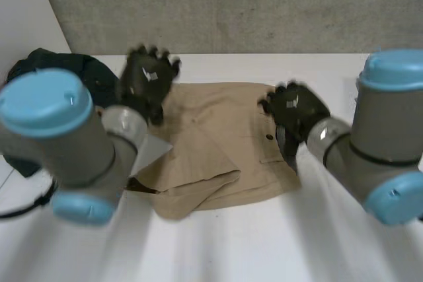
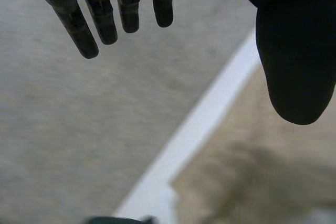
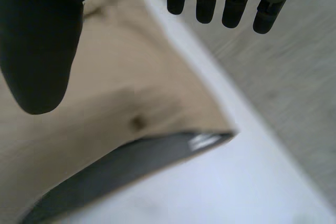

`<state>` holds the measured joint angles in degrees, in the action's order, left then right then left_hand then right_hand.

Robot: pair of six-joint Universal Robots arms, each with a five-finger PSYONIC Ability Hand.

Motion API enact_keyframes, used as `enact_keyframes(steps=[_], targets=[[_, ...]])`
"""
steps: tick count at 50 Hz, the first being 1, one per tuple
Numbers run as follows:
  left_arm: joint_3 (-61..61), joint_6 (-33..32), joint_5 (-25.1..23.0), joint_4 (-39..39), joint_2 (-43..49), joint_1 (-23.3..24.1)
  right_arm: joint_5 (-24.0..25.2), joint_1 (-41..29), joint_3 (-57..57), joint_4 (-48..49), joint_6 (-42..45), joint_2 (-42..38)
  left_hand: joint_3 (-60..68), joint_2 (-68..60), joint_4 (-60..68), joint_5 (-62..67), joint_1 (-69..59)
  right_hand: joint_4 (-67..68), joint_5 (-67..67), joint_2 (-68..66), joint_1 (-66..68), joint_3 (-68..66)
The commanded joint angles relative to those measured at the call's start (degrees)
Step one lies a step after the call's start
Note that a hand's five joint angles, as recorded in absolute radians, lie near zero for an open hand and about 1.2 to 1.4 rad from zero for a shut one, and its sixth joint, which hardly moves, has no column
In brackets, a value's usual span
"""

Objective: Fold the laundry.

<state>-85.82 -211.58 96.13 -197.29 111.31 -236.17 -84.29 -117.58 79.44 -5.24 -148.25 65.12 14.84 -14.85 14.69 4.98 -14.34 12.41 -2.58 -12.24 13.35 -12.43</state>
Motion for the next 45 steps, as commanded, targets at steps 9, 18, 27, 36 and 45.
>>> enact_keyframes(steps=[9, 18, 27, 36, 45], targets=[[-7.87, 7.05, -5.16, 1.03, 4.79, 6.60, 0.27, -0.20, 17.50, 10.77, -0.10, 0.10, 10.34, -10.33, 10.49, 10.21, -10.84, 7.93, -7.76, -8.11, 6.99, -7.91], [-0.93, 6.88, -4.81, 0.50, 12.62, 3.09, 0.18, -0.20, 19.08, 14.90, -0.19, -0.69, 46.12, -46.11, 46.27, 45.99, -46.62, 13.47, -13.30, -13.65, 12.53, -13.45], [3.73, 6.61, -4.37, -1.08, 16.31, -4.28, 0.10, -0.11, 19.43, 15.79, -0.19, -0.52, 65.16, -65.15, 65.31, 65.02, -65.66, 16.34, -16.17, -16.52, 15.41, -16.32], [2.33, 7.05, -5.08, -1.70, 14.74, -10.02, 0.01, -0.20, 19.43, 15.70, -0.28, -0.25, 65.16, -65.15, 65.31, 65.02, -65.66, 15.84, -15.67, -16.01, 14.90, -15.82], [-3.29, 7.06, -4.99, -1.61, 5.95, -7.46, -0.17, -0.20, 19.70, 15.26, -0.28, 0.01, 19.59, -19.58, 19.75, 19.46, -20.09, 15.84, -15.67, -16.01, 14.90, -15.82]])
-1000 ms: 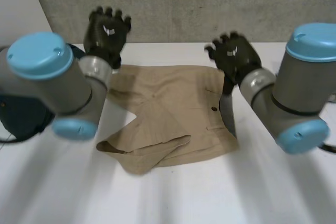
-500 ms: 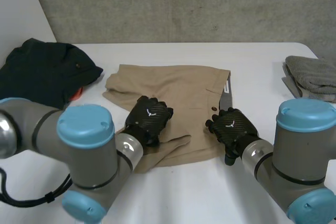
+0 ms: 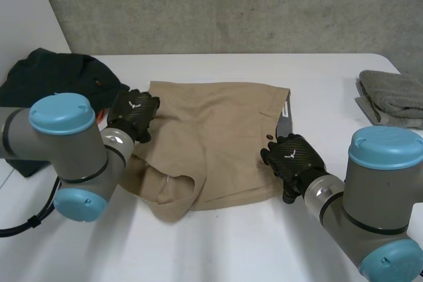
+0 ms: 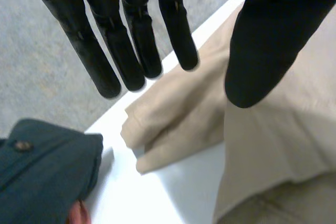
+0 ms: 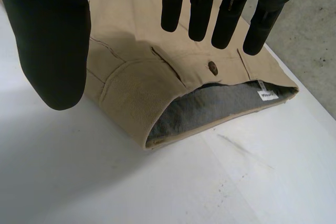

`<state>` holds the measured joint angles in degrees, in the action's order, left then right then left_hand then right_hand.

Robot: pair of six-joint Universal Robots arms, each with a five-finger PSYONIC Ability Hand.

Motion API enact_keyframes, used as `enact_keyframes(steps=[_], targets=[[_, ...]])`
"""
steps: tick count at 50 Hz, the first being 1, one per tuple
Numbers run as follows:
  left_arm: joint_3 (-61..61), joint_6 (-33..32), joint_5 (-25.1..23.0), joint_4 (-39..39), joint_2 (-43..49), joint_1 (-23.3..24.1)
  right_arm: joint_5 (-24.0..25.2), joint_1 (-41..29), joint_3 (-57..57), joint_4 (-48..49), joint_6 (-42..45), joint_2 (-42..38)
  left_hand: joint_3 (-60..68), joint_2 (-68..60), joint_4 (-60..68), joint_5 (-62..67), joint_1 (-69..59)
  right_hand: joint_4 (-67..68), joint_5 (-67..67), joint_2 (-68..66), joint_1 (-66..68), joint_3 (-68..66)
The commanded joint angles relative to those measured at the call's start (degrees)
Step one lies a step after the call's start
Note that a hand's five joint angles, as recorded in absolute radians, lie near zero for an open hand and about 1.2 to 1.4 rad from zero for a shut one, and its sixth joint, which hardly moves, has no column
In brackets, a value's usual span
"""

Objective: Fold the laundry.

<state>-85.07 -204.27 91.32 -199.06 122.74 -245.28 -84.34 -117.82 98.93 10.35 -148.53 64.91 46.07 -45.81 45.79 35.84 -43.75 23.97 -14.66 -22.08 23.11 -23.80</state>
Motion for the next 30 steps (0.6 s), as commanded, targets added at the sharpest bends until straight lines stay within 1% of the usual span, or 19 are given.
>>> enact_keyframes(steps=[1, 7, 11, 15, 16, 17, 20, 21, 27, 30], targets=[[-4.32, -0.25, -0.17, 0.17, -5.58, 1.65, -0.03, 0.04, 0.21, -0.33, 0.00, 0.21, -11.63, 11.37, -11.35, -11.41, 9.31, 4.28, -3.59, -6.17, 5.14, -4.46], [-5.72, -0.34, -0.26, 1.57, -5.58, 1.82, -0.03, 0.04, 0.30, -0.33, 0.00, 0.30, -13.48, 13.22, -13.20, -13.25, 11.16, 4.28, -3.59, -6.17, 5.14, -4.46], [-4.67, -0.60, -0.35, 3.51, -3.13, 2.00, -0.03, 0.04, 0.30, -0.33, 0.00, 0.30, -16.51, 16.25, -16.23, -16.28, 14.18, 4.28, -3.59, -6.17, 5.14, -4.46], [-2.65, -0.69, -0.26, 3.77, 1.00, 1.30, -0.03, 0.04, 0.30, -0.33, 0.00, 0.30, -14.34, 14.07, -14.06, -14.11, 12.01, 4.28, -3.59, -6.17, 5.14, -4.46], [-2.04, -0.69, -0.26, 3.77, 1.53, 1.21, -0.03, 0.04, 0.30, -0.33, 0.00, 0.22, -12.16, 11.90, -11.88, -11.93, 9.83, 4.28, -3.59, -6.17, 5.14, -4.46], [-0.82, -0.60, 0.00, 3.60, 2.67, 1.21, -0.03, 0.04, 0.30, -0.33, 0.00, 0.30, -1.98, 1.72, -1.70, -1.75, -0.35, 4.28, -3.59, -6.17, 5.14, -4.46], [1.21, -0.60, 0.35, 3.16, 4.61, 0.42, -0.03, 0.04, 0.30, -0.42, 0.00, 0.30, 18.75, -19.01, 19.03, 18.97, -21.07, 4.45, -3.76, -6.34, 5.31, -4.62], [2.61, -0.51, 0.27, 2.98, 5.48, -0.80, -0.03, 0.04, 0.30, -0.42, 0.00, 0.30, 33.78, -34.04, 34.06, 34.00, -36.10, 4.45, -3.76, -6.34, 5.31, -4.62], [9.20, -0.78, 0.53, 0.53, 9.00, -6.43, 0.23, 0.13, 0.39, -0.50, 0.00, 0.39, 33.93, -34.19, 34.21, 34.16, -36.25, 4.45, -3.76, -6.34, 5.31, -4.62], [10.97, -1.92, 0.53, -0.09, 10.23, -7.58, 0.32, 0.13, 0.48, -0.50, 0.00, 0.65, 33.93, -34.19, 34.21, 34.16, -36.25, 4.45, -3.76, -6.34, 5.31, -4.63]])
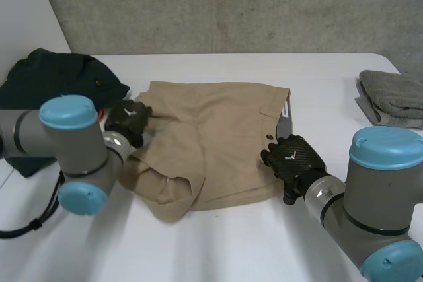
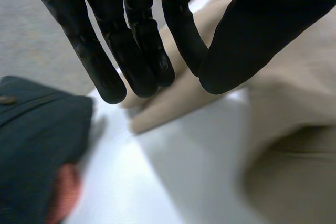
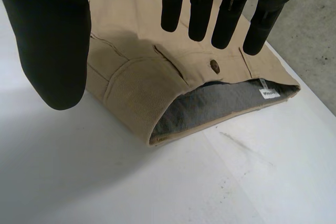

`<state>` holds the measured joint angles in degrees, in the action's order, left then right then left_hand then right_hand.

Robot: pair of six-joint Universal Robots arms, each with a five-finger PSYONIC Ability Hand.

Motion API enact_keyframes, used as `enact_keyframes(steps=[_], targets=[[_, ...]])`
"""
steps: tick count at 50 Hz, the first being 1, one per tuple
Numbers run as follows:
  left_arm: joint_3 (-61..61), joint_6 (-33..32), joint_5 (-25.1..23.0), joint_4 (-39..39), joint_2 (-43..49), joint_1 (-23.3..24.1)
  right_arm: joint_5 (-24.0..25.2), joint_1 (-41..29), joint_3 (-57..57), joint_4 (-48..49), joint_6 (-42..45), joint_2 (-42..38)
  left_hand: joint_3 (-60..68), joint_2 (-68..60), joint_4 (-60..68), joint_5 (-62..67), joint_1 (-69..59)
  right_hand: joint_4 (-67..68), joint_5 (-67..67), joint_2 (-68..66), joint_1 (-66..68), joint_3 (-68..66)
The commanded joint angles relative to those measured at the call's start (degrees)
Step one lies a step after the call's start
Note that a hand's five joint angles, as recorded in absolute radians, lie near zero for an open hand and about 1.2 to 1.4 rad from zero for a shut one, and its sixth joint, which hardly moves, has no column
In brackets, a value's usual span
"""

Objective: Fold the laundry.

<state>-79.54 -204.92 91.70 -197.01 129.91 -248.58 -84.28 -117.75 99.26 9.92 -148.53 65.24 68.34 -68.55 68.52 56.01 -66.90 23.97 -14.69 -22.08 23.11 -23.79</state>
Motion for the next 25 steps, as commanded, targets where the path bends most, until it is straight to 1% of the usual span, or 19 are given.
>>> enact_keyframes(steps=[1, 5, 8, 10, 11, 12, 13, 15, 16, 19, 20, 22, 23, 24, 25], targets=[[6.06, -2.66, 0.06, -2.24, 3.76, -4.63, 0.26, 0.07, 0.23, -0.07, 0.00, 0.32, 11.66, -11.45, 11.48, 13.99, -13.10, 4.62, -3.90, -6.51, 5.47, -4.79], [6.15, -6.88, 0.06, -2.33, 4.03, -6.20, 0.52, 0.07, 0.58, -0.07, 0.17, 0.68, 11.66, -11.45, 11.48, 13.99, -13.10, 5.12, -4.40, -7.01, 5.98, -5.30], [5.27, -7.42, 0.06, -2.06, 3.33, -6.22, 0.61, 0.07, 0.75, -0.07, 0.17, 0.68, 11.66, -11.45, 11.48, 13.99, -13.10, 7.13, -6.41, -9.02, 7.99, -7.31], [3.43, -7.25, -0.29, -1.54, 2.63, -5.42, 0.61, 0.07, 0.93, 0.54, 0.44, 0.68, -14.77, 14.98, -14.96, -12.45, 13.33, 11.49, -10.77, -13.38, 12.35, -11.67], [2.47, -7.08, -0.47, -1.53, 1.67, -5.07, 0.70, 0.15, 0.93, 0.54, 0.44, 0.68, -24.72, 24.93, -24.90, -22.39, 23.27, 13.35, -12.63, -15.24, 14.20, -13.52], [1.33, -6.90, -0.47, -1.53, 0.44, -4.72, 1.05, 0.24, 0.93, 0.54, 0.53, 0.59, -30.32, 30.52, -30.50, -27.99, 28.87, 15.03, -14.31, -16.92, 15.89, -15.21], [-1.12, -6.55, -0.47, -1.45, -2.97, -3.41, 1.31, 0.24, 0.93, 0.54, 0.53, 0.59, -34.20, 34.41, -34.38, -31.87, 32.76, 15.38, -14.66, -17.27, 16.24, -15.56], [-3.77, -6.20, -0.56, -1.45, -6.32, -1.74, 1.67, 0.24, 1.02, 0.54, 0.88, 0.50, -36.58, 36.79, -36.77, -34.26, 35.14, 15.38, -14.66, -17.27, 16.24, -15.56], [-6.39, -5.50, -0.56, -1.45, -9.30, 0.27, 1.93, 0.24, 1.02, 0.54, 0.96, 0.50, -37.60, 37.80, -37.78, -35.27, 36.15, 15.38, -14.66, -17.27, 16.24, -15.56], [-10.71, -4.27, -0.56, -1.45, -13.45, 2.83, 1.93, 0.24, 1.11, 0.63, 1.05, 0.41, -37.44, 37.64, -37.62, -35.11, 35.99, 15.38, -14.66, -17.27, 16.24, -15.56], [-13.51, -3.48, -0.56, -1.27, -16.68, 4.67, 1.93, 0.24, 1.11, 0.63, 1.05, 0.41, -37.10, 37.31, -37.29, -34.78, 35.66, 15.38, -14.66, -17.27, 16.24, -15.56], [-16.25, -2.60, -0.56, -1.01, -20.12, 6.70, 1.84, 0.24, 1.02, 0.63, 1.14, 0.41, -37.10, 37.31, -37.28, -34.77, 35.65, 16.55, -15.83, -18.44, 17.41, -16.73], [-17.48, -2.07, -0.56, -0.75, -21.71, 7.84, 1.76, 0.24, 0.85, 0.72, 1.23, 0.33, -37.10, 37.31, -37.28, -34.77, 35.65, 19.89, -19.17, -21.78, 20.75, -20.07], [-19.58, -1.02, -0.56, -0.31, -24.51, 10.46, 1.67, 0.24, 0.76, 0.80, 1.23, 0.24, -36.77, 36.97, -36.95, -34.44, 35.32, 23.42, -22.70, -25.31, 24.28, -23.60], [-20.47, -0.57, -0.56, -0.13, -25.75, 11.79, 1.49, 0.24, 0.67, 0.98, 1.32, 0.06, -36.60, 36.80, -36.78, -34.27, 35.15, 28.45, -27.73, -30.34, 29.31, -28.63]])
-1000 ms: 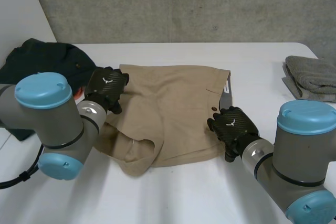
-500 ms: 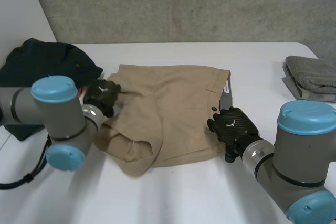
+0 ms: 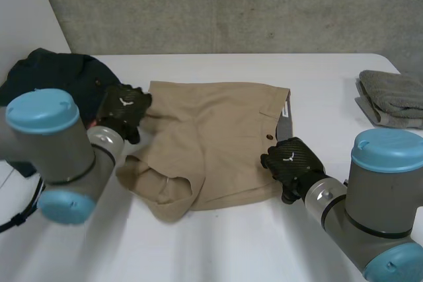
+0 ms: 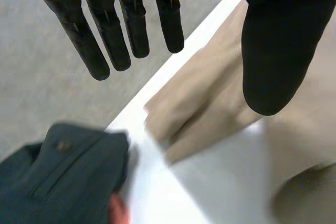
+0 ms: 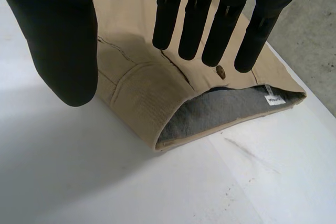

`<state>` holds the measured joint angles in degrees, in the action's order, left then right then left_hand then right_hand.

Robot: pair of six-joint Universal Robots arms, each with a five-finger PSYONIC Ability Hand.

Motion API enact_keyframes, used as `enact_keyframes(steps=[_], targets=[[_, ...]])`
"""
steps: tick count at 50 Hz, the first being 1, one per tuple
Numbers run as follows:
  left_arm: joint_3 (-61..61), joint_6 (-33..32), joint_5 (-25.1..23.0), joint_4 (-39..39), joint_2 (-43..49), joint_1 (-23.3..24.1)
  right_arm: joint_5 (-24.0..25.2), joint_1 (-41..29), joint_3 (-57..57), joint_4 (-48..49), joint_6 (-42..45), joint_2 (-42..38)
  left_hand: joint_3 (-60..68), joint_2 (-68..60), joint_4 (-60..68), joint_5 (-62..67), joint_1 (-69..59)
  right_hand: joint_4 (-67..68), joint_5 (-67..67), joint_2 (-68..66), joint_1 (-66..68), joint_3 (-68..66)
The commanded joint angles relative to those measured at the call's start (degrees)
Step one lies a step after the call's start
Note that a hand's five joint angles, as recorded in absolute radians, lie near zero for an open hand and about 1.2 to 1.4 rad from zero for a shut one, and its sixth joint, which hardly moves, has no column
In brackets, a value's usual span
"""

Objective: Fold the laundry.

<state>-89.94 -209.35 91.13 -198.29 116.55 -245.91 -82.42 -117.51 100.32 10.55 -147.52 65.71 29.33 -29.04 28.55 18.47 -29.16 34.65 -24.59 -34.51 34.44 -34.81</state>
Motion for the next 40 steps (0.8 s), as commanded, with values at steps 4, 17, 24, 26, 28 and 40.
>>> enact_keyframes(steps=[4, 17, 24, 26, 28, 40], targets=[[-13.59, 6.15, -0.16, 2.29, -17.14, 16.06, -1.25, 0.62, -0.82, 1.49, 0.30, -0.84, 2.75, -3.04, 3.53, 3.61, -2.92, 45.35, -45.41, -45.49, 45.56, -45.19], [-14.56, 5.80, 0.45, 3.78, -11.71, 26.09, -2.83, 1.14, -0.56, 1.41, 0.21, -0.49, 4.09, -4.39, 4.88, 4.96, -4.27, 45.35, -45.41, -45.49, 45.56, -45.19], [-12.01, 5.71, 3.08, 3.70, -5.81, 24.43, -2.66, 1.32, 0.14, 0.53, -0.93, 0.12, 4.59, -4.89, 5.38, 5.46, -4.77, 13.79, -13.86, -13.94, 14.01, -13.64], [-12.01, 5.54, 5.88, 3.35, -4.93, 23.11, -2.92, 1.41, 0.23, 0.09, -1.02, 0.91, 5.27, -5.56, 6.05, 6.13, -5.44, 10.27, -10.33, -10.41, 10.48, -10.11], [-11.92, 5.19, 8.52, 3.26, -3.97, 22.32, -2.75, 1.84, 0.58, -1.31, -1.02, 2.05, 6.28, -6.57, 7.06, 7.14, -6.45, 5.72, -5.79, -5.87, 5.94, -5.57], [-11.13, 1.15, 16.01, 1.15, -1.41, 16.35, 0.07, 2.73, 1.99, -2.99, -1.72, 2.23, 6.45, -6.74, 7.24, 7.31, -6.62, 0.67, -0.73, -0.81, 0.88, -0.51]])
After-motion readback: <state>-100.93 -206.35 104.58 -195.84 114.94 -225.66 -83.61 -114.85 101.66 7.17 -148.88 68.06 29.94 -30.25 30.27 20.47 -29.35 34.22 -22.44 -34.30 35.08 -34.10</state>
